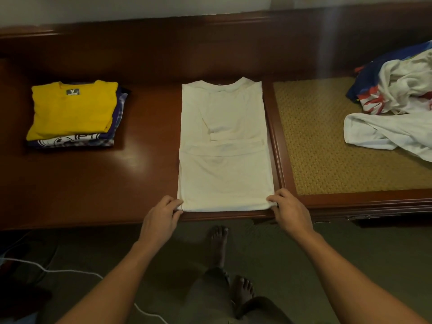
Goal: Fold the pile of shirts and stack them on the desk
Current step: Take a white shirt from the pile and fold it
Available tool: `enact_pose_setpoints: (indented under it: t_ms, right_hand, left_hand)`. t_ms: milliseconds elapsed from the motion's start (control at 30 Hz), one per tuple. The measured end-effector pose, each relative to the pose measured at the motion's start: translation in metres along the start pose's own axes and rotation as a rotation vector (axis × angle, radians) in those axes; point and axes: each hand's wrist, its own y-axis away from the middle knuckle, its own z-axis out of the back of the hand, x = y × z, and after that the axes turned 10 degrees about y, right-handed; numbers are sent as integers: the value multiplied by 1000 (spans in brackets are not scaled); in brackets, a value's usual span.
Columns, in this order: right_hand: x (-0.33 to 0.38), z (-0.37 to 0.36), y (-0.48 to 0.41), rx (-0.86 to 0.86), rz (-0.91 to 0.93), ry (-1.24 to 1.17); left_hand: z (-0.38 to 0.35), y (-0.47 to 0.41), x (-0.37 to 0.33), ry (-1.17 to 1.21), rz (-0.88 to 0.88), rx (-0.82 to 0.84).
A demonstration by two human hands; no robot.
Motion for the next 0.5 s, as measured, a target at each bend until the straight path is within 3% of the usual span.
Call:
enact_pose_setpoints:
  t_ms: [300, 500]
  right_hand:
    - [-2, 10, -11, -16, 6, -71]
    - [2, 61, -29, -180, -5, -310]
  left_hand:
    - [10, -8, -8, 76, 35, 14]
    - [55, -24, -30, 323, -61, -146]
